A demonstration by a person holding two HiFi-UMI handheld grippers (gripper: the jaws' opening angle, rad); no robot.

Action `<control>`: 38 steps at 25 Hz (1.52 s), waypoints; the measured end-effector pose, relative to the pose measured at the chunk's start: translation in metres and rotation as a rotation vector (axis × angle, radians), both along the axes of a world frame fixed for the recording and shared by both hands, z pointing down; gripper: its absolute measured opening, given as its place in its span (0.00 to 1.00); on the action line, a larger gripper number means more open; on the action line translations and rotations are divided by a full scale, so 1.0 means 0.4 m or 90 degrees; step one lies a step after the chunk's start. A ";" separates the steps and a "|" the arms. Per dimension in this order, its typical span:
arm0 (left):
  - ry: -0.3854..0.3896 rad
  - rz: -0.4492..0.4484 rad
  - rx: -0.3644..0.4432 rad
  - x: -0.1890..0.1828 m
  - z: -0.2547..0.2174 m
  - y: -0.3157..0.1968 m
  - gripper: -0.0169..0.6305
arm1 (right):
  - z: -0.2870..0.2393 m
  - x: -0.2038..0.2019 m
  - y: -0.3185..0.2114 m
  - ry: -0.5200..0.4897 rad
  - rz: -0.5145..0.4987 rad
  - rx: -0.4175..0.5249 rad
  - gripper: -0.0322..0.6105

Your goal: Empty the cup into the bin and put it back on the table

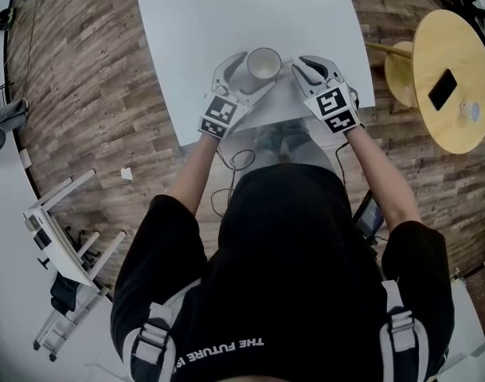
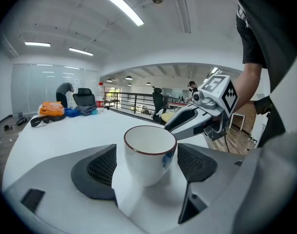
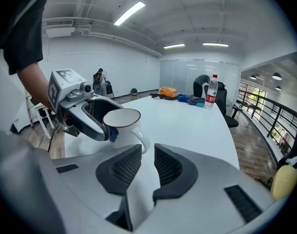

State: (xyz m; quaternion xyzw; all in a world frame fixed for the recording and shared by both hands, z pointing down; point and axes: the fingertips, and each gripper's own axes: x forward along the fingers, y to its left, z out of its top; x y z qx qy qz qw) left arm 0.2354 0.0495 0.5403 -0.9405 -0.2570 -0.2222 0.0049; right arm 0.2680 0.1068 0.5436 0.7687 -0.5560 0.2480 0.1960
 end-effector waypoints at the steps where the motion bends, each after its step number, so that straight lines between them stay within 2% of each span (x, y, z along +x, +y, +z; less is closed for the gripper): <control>1: 0.006 -0.014 0.000 -0.013 -0.020 -0.019 0.61 | -0.021 -0.002 -0.001 0.003 0.001 0.010 0.16; 4: 0.041 -0.068 -0.023 -0.043 -0.110 -0.054 0.61 | -0.143 0.013 0.008 0.052 -0.001 0.059 0.16; 6: 0.073 -0.098 -0.058 -0.061 -0.191 -0.063 0.61 | -0.261 0.025 0.012 0.079 0.000 0.116 0.16; 8: 0.117 -0.130 -0.070 -0.077 -0.281 -0.074 0.60 | -0.380 0.032 0.012 0.106 0.006 0.175 0.16; 9: 0.140 -0.152 -0.064 -0.084 -0.326 -0.081 0.44 | -0.431 0.032 0.012 0.120 0.009 0.201 0.16; 10: 0.164 -0.173 -0.055 -0.087 -0.368 -0.087 0.12 | -0.477 0.031 0.012 0.132 0.013 0.226 0.15; 11: 0.183 -0.188 -0.050 -0.088 -0.406 -0.087 0.08 | -0.515 0.030 0.013 0.139 0.017 0.252 0.09; 12: 0.198 -0.197 -0.051 -0.086 -0.437 -0.083 0.06 | -0.546 0.028 0.015 0.140 0.023 0.276 0.08; 14: 0.215 -0.211 -0.055 -0.081 -0.482 -0.070 0.06 | -0.579 0.024 0.020 0.135 0.037 0.309 0.07; 16: 0.223 -0.224 -0.052 -0.080 -0.501 -0.062 0.06 | -0.588 0.016 0.024 0.136 0.048 0.318 0.07; 22: 0.221 -0.237 -0.065 -0.077 -0.513 -0.064 0.06 | -0.582 0.014 0.031 0.149 0.078 0.299 0.07; 38: 0.218 -0.246 -0.066 -0.090 -0.519 -0.084 0.06 | -0.606 0.003 0.001 0.172 0.064 0.293 0.07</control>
